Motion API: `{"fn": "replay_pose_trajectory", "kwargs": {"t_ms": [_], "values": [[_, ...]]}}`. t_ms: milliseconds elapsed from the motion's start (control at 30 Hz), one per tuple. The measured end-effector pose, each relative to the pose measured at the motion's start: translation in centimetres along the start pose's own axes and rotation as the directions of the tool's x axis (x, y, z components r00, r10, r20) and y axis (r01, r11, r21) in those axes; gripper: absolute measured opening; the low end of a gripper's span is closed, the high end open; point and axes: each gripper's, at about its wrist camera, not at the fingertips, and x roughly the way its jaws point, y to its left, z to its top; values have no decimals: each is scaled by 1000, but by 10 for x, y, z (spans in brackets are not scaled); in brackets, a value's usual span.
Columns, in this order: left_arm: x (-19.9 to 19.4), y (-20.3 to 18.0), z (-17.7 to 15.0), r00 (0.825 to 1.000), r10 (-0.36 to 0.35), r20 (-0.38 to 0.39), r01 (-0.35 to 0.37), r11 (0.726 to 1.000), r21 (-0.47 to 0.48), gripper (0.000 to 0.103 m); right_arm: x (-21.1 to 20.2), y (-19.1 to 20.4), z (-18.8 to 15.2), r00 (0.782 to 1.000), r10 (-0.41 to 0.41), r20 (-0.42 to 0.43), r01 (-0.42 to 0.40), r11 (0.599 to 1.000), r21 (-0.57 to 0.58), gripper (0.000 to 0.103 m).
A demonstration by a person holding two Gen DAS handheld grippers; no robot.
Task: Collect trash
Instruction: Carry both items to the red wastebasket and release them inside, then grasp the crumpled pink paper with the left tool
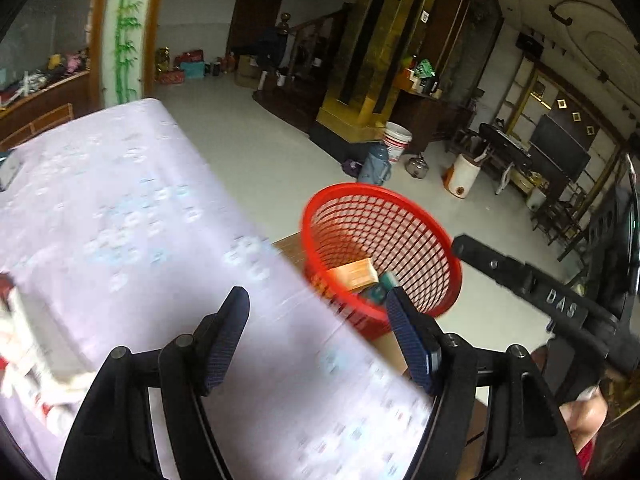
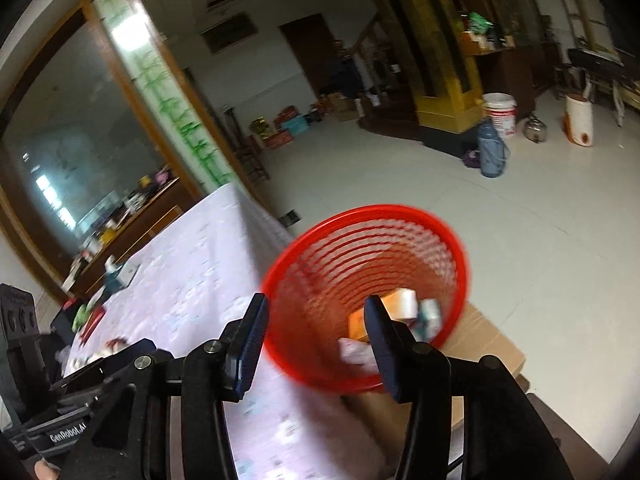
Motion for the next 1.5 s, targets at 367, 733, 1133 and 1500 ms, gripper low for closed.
{"fn": "replay_pose_trajectory", "kwargs": {"t_ms": [367,733,1133,1500], "values": [[-95,74,-62,993,109,50,-105,991,-78,70,17,95,-40,989,99,-109,-116,981,-158,55],[-186,200,-136,926,373,57,-338,887,-315,70,30,168,-85,965,154,-213,-212,935,-283,56],[-170,278,-134,919,392,36,-350,858,-377,40,42,189,-107,951,149,-272,-235,919,-316,56],[-177,307,-159,881,474,-11,-442,814,-377,40,52,192,-108,945,148,-290,-240,920,-311,56]]}}
